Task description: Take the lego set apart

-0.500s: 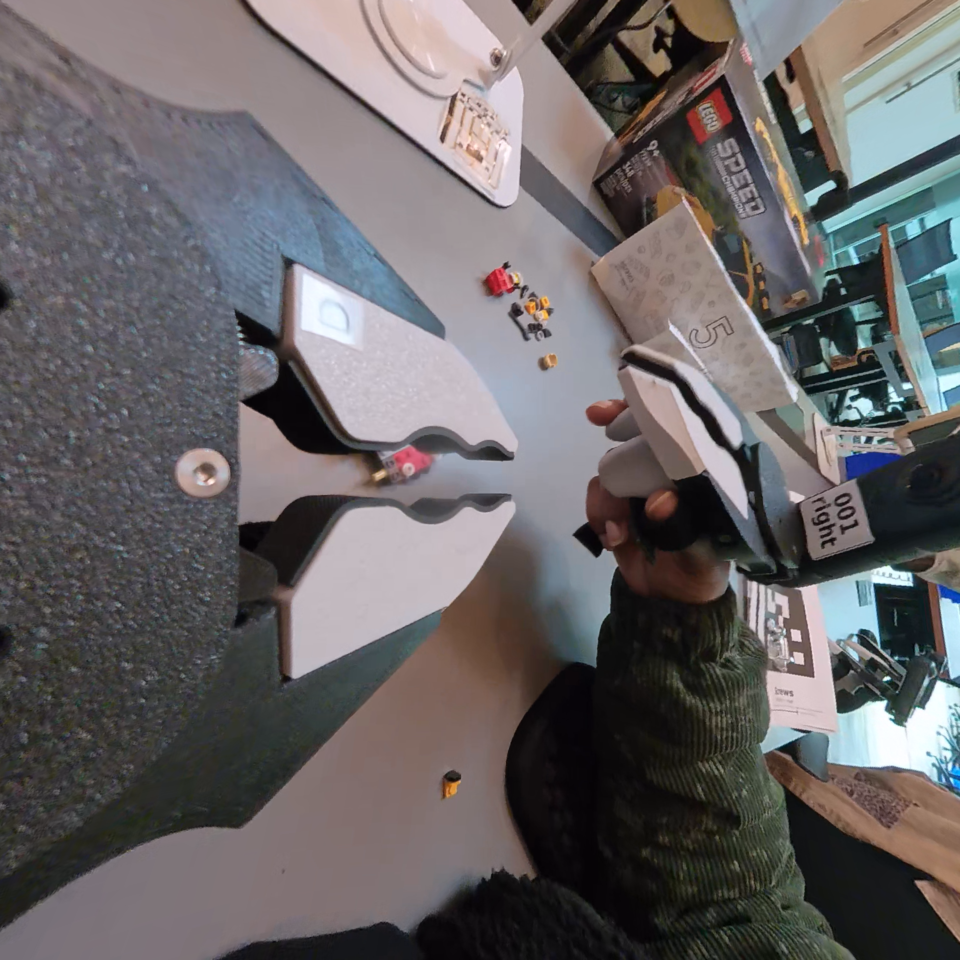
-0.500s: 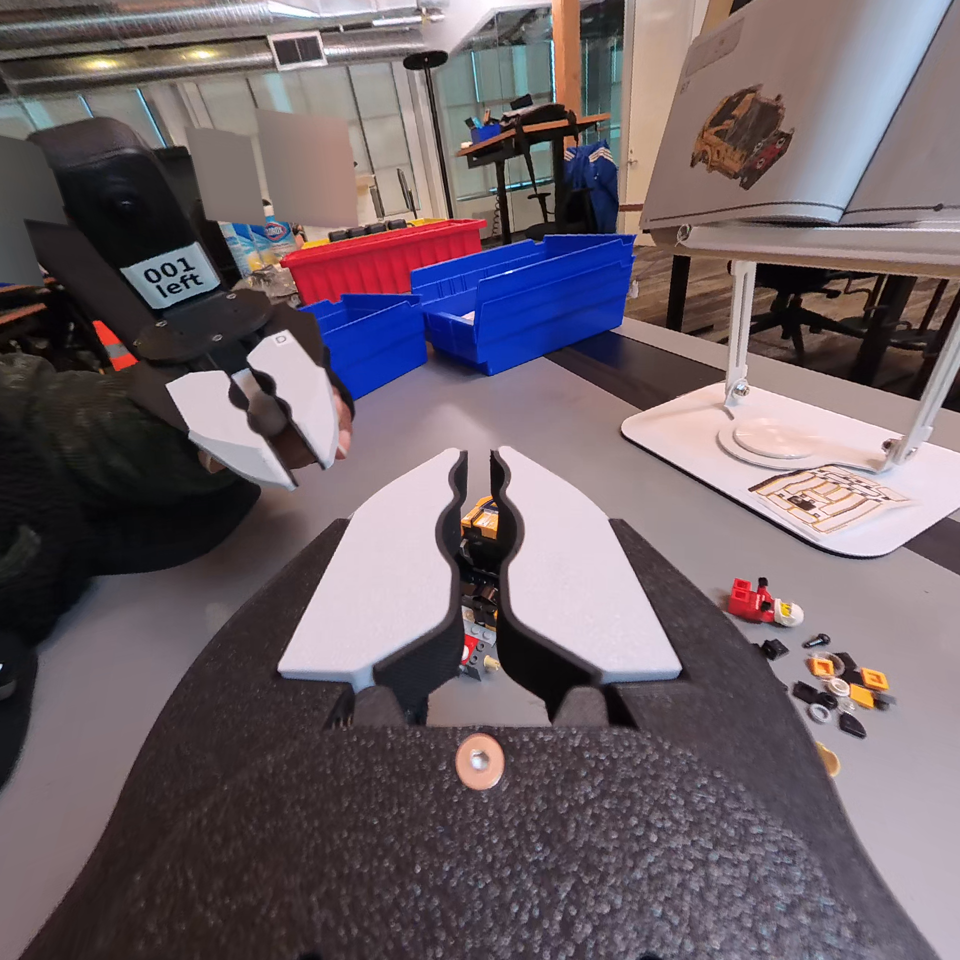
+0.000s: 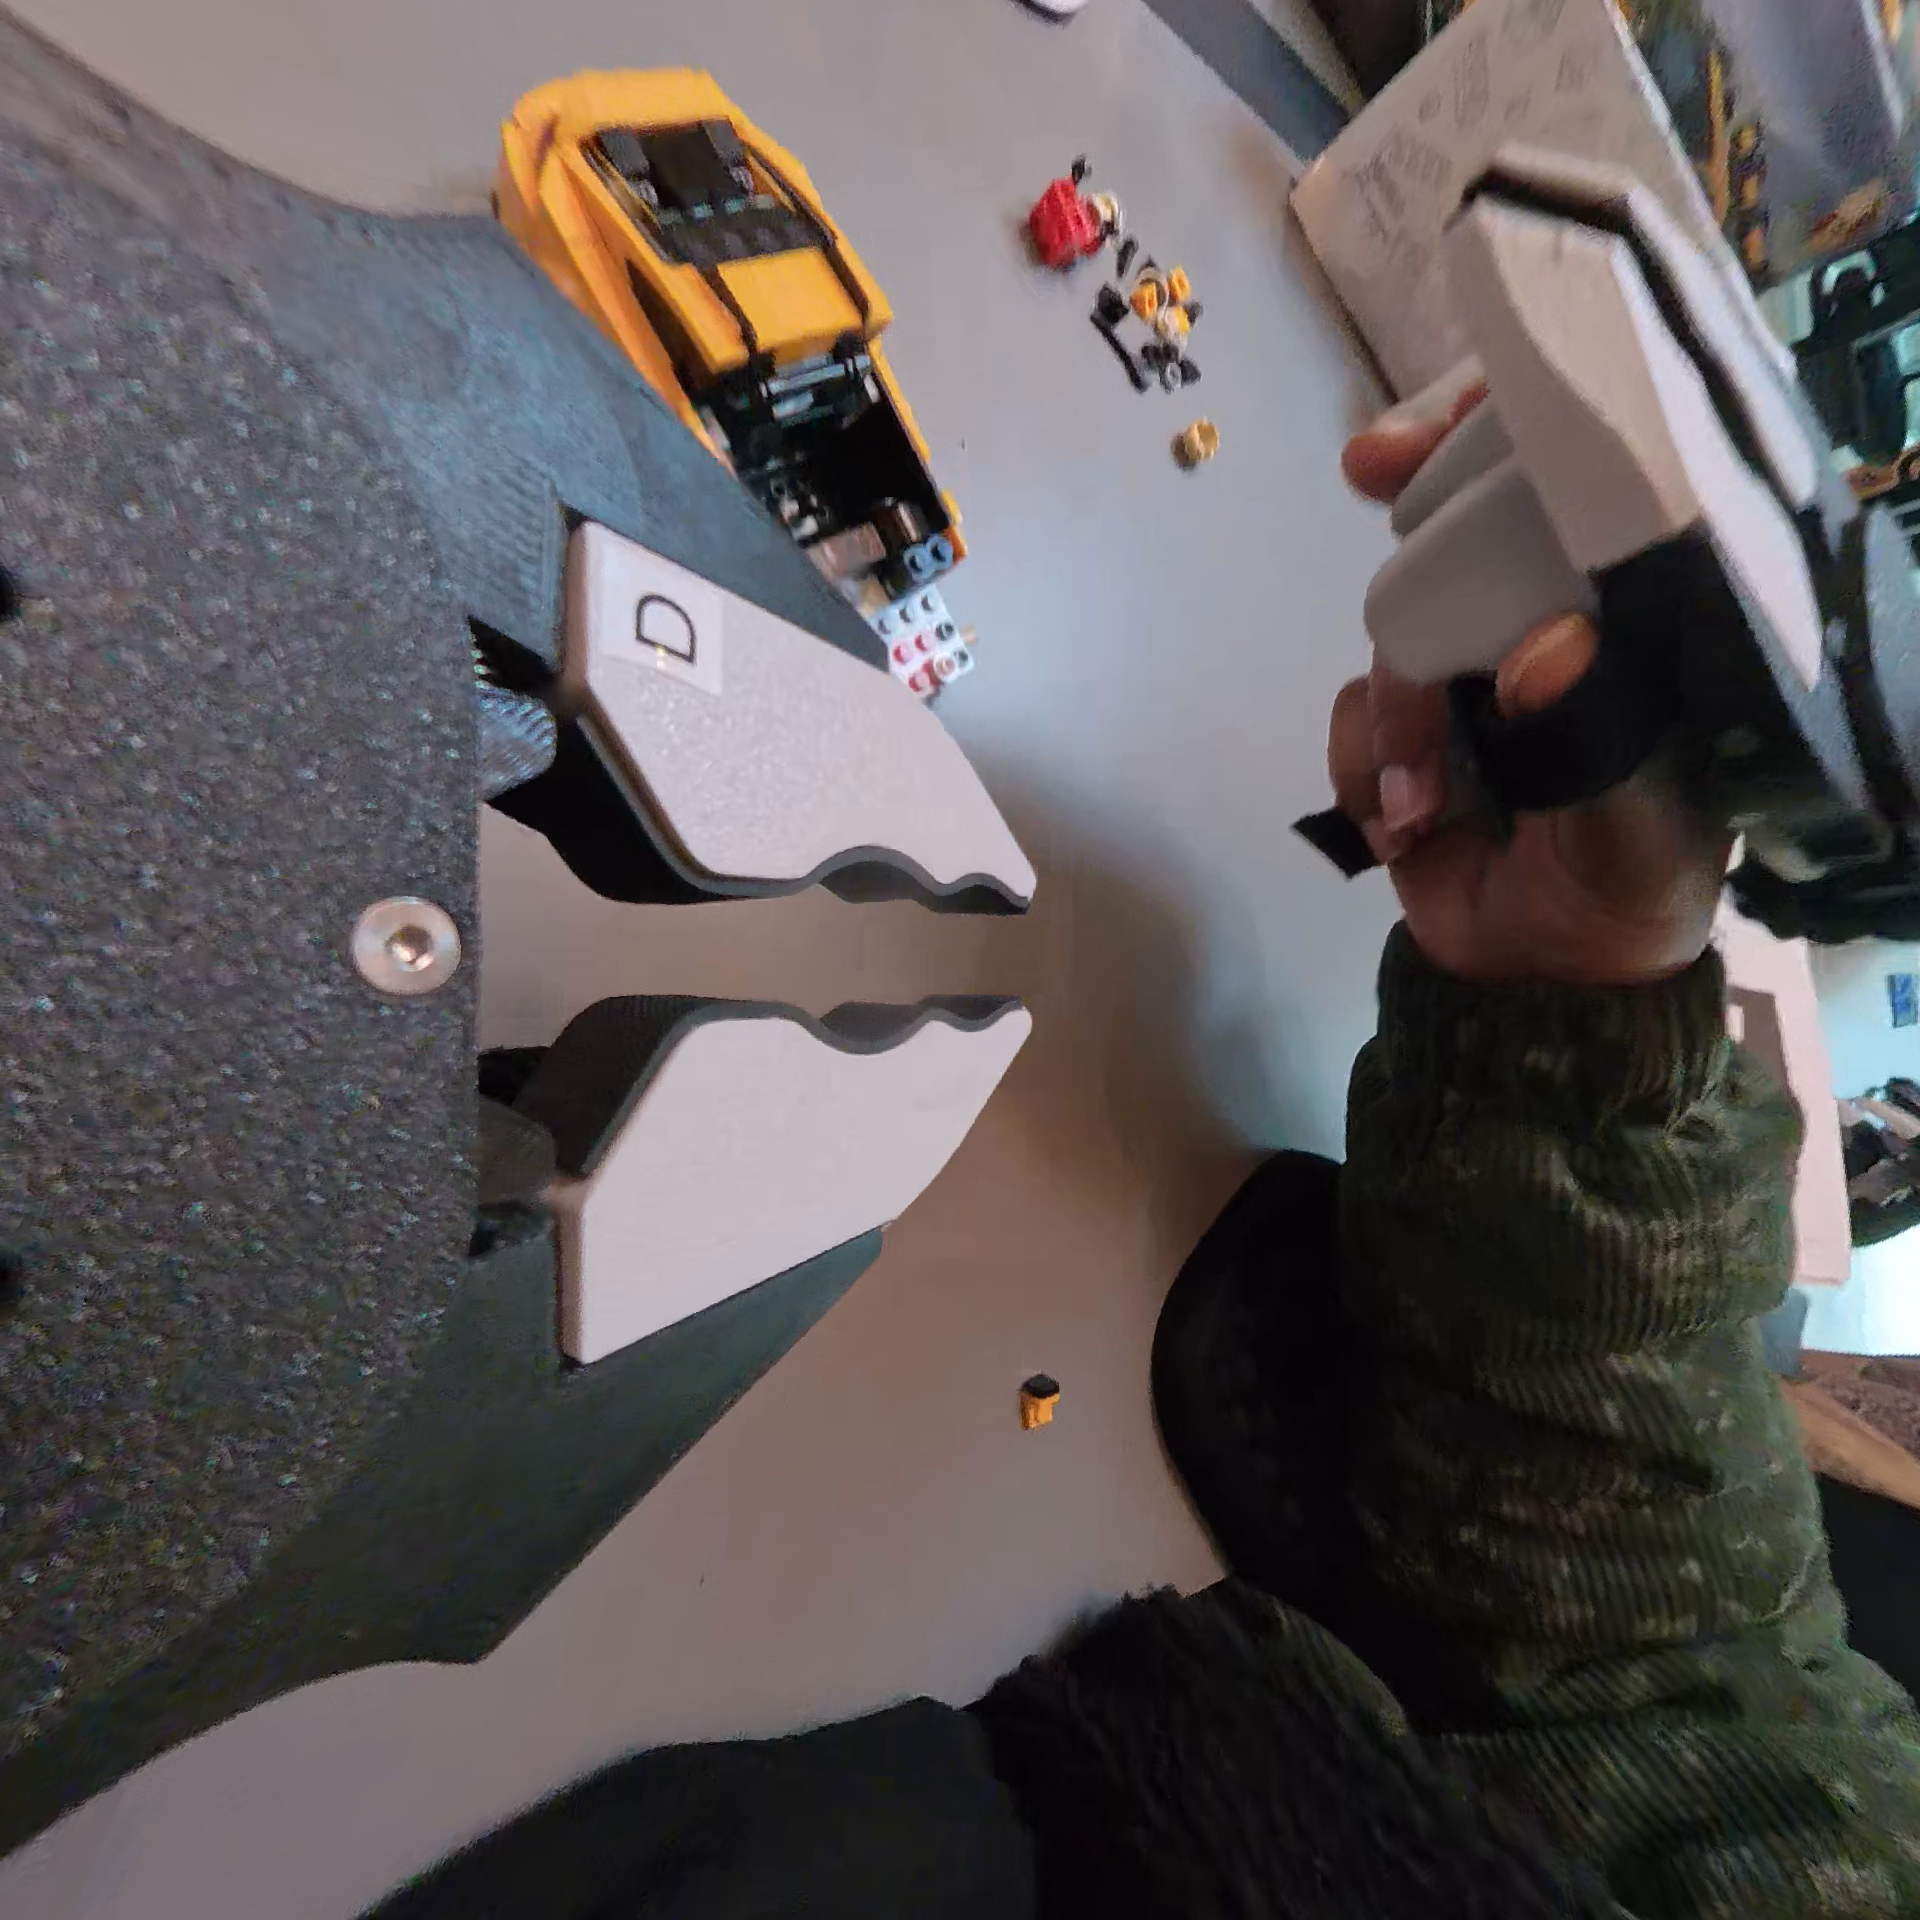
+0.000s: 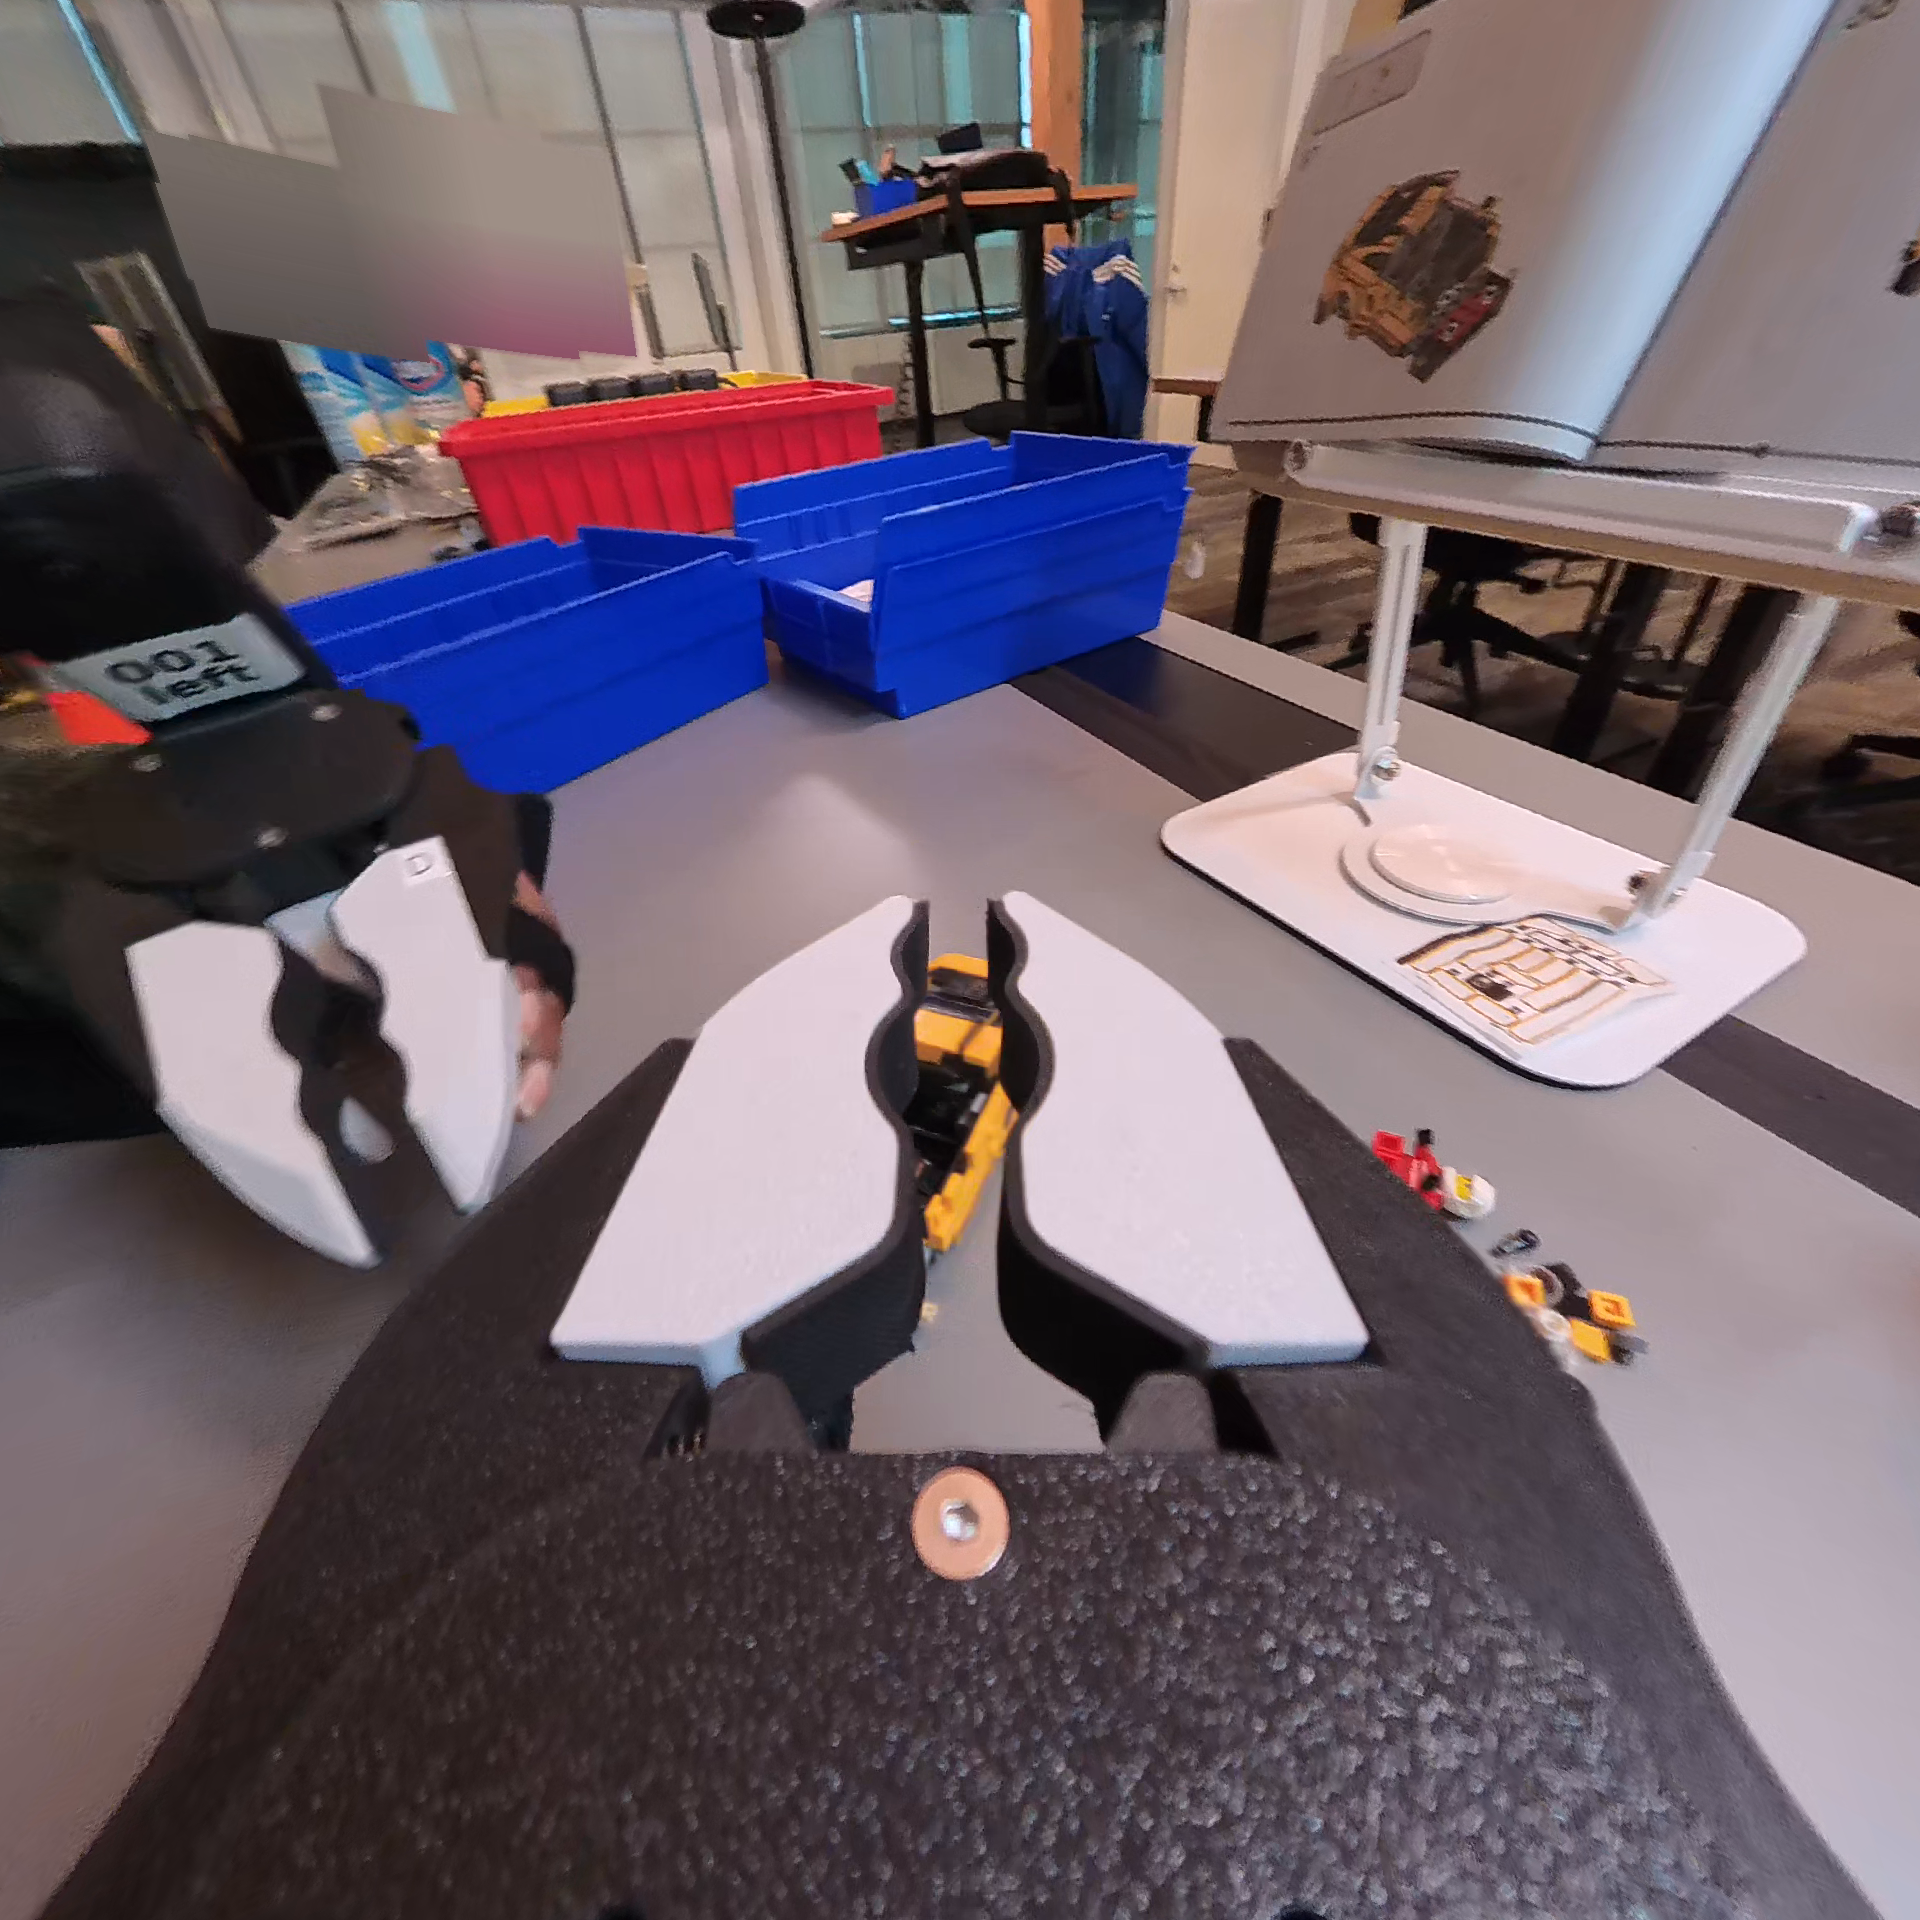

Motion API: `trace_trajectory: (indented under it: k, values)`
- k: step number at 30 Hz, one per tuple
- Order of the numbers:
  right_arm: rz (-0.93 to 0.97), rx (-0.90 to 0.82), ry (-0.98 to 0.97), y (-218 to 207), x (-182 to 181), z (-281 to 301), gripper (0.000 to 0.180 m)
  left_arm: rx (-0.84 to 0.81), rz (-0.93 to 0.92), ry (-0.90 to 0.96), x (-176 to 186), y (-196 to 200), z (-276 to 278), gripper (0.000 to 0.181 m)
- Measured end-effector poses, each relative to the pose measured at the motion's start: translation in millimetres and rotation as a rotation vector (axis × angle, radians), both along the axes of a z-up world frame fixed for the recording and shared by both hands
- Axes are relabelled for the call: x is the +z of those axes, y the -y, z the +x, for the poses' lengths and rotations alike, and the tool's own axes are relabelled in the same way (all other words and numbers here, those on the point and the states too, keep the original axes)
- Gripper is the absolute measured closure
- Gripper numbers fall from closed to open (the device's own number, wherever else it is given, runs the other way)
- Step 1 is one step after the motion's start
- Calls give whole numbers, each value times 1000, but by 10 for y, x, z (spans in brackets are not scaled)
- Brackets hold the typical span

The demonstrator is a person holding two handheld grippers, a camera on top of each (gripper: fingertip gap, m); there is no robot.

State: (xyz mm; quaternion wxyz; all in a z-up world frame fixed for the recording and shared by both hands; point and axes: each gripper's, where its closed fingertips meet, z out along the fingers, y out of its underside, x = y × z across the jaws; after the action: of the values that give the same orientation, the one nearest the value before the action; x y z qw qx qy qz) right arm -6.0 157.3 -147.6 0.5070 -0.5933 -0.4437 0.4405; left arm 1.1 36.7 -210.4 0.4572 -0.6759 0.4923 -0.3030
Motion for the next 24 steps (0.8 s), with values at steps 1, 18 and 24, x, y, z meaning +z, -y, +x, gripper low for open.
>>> trace_trajectory:
  k: [1, 18, 24]
  values:
    - [1, -22, 1, -40, -13, 16, 169, -14, -5, -13, -47, 28, 32, 167]
    - [24, -114, 7, -171, -49, 56, 167, -368, -121, -255, -611, 1019, 944, 159]
    - [33, -109, 22, -159, -81, 41, 167, -344, -72, -350, -754, 960, 941, 172]
